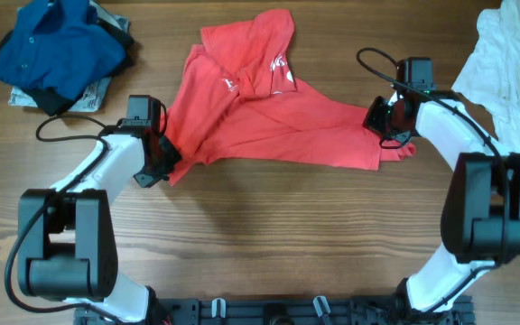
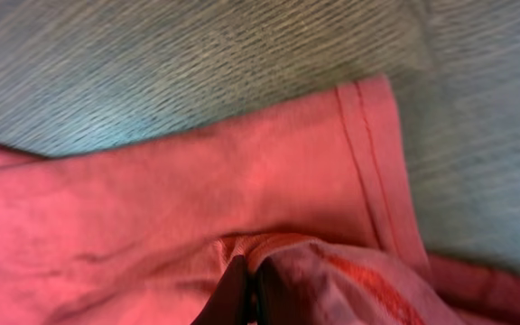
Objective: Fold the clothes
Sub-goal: 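Pull the shirt corners apart with both grippers to stretch it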
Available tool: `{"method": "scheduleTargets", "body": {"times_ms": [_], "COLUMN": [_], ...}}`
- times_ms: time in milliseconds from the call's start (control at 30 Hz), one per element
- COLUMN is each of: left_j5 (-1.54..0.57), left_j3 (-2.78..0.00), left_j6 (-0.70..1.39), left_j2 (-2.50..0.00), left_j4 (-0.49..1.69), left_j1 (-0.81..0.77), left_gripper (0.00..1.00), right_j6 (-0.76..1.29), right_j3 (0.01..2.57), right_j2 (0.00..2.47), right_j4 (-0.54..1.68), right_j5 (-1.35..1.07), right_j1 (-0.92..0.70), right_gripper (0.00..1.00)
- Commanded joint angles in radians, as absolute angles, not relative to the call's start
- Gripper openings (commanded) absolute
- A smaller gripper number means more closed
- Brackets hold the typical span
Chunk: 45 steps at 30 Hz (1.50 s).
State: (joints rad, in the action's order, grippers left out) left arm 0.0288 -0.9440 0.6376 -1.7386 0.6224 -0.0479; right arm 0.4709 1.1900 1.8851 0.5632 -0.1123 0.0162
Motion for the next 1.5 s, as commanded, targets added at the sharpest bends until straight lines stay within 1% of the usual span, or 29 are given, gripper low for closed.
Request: {"method": "scheduleTargets", "body": {"times_ms": [0,200,333,400,500,533,567,600,700,767,867,967,1000,1100,1133,1200,1267,1367,1400,1467], "left_j5": [0.028,0.028,0.028,0.028,0.028,0.028,0.028,0.028,0.029,0.028,0.028,0.028,0.028,0.028,0.028,0.028,0.028,0.028,0.028,0.028], "left_j3": [-0.959,-0.959,-0.958,-0.952,-0.950,-0.950,-0.950,-0.950,-0.949,-0.949,-0.949,-0.949,-0.949,-0.948,-0.948,-0.948,-0.948,-0.948,-0.948,-0.948], "left_j6": [0.636,0.633,0.633,0.633,0.633,0.633,0.633,0.633,0.633,0.633,0.633,0.633,0.633,0.633,0.633,0.633,0.633,0.633,0.633,0.633], "left_j2": [-1.621,-1.382,-1.359,-1.369,-1.382,-1.384,-1.386,-1.388,-1.388,-1.388,-1.388,-1.388,-1.388,-1.388,-1.388,-1.388,-1.388,-1.388,-1.388,-1.388], "left_j4": [0.676,0.800,0.888,0.912,0.914,0.914,0.914,0.913,0.913,0.913,0.913,0.914,0.915,0.914,0.914,0.915,0.914,0.914,0.914,0.914], "left_j1": [-0.048,-0.048,-0.048,-0.048,-0.048,-0.048,-0.048,-0.048,-0.048,-0.048,-0.049,-0.049,-0.049,-0.049,-0.049,-0.049,-0.049,-0.049,-0.049,-0.049], "left_gripper": [0.04,0.04,0.04,0.04,0.04,0.04,0.04,0.04,0.04,0.04,0.04,0.04,0.04,0.04,0.04,0.04,0.04,0.04,0.04,0.04], "right_j6": [0.494,0.509,0.508,0.509,0.508,0.508,0.508,0.525,0.553,0.583,0.613,0.614,0.632,0.632,0.639,0.681,0.675,0.672,0.673,0.673], "right_j3": [1.191,1.191,1.190,1.169,1.105,1.072,1.045,1.026,1.016,0.972,0.826,0.704,0.675,0.634,0.633,0.633,0.632,0.604,0.585,0.565], "right_j2": [1.723,1.412,1.344,1.352,1.370,1.378,1.387,1.395,1.402,1.402,1.402,1.402,1.402,1.402,1.402,1.402,1.402,1.402,1.402,1.402], "right_j4": [0.598,0.744,0.887,0.929,0.907,0.882,0.866,0.866,0.964,0.995,0.929,0.818,0.789,0.725,0.714,0.695,0.669,0.641,0.620,0.592], "right_j5": [-0.131,-0.131,-0.130,-0.127,-0.104,-0.104,-0.104,-0.105,-0.112,-0.108,-0.118,-0.183,-0.180,-0.171,-0.139,-0.094,-0.093,-0.097,-0.104,-0.114], "right_j1": [0.013,0.013,0.013,0.013,0.013,0.013,0.013,0.013,0.013,0.013,0.013,0.013,0.013,0.013,0.013,0.013,0.013,0.013,0.013,0.013], "right_gripper": [0.04,0.04,0.04,0.08,0.13,0.21,0.27,0.29,0.29,0.33,0.39,0.40,0.41,0.58,0.63,0.66,0.68,0.66,0.65,0.60]}}
